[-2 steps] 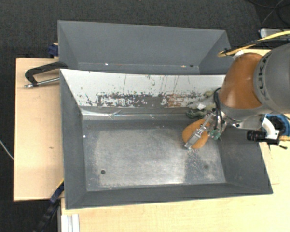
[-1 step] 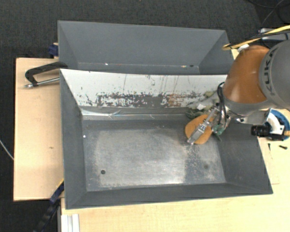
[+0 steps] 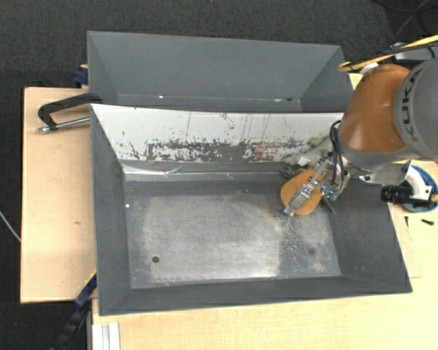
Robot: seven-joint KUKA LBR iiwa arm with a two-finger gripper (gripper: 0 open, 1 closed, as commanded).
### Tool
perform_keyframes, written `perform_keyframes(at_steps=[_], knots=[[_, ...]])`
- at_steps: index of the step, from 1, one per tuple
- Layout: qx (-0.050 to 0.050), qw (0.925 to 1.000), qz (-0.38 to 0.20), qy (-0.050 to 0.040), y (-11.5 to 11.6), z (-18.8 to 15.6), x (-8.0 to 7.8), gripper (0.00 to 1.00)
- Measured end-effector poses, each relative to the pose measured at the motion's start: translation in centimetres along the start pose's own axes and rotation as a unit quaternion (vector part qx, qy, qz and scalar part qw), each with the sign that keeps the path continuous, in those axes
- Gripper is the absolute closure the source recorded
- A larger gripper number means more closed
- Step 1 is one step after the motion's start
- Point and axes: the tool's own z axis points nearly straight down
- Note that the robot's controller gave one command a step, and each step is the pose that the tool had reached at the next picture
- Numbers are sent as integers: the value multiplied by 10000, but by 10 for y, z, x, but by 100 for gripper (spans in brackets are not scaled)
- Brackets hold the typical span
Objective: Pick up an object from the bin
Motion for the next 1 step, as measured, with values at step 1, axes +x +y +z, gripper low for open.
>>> perform_keyframes(at_steps=[1], knots=[[-13, 10000, -12, -25, 2, -64, -2, 100]])
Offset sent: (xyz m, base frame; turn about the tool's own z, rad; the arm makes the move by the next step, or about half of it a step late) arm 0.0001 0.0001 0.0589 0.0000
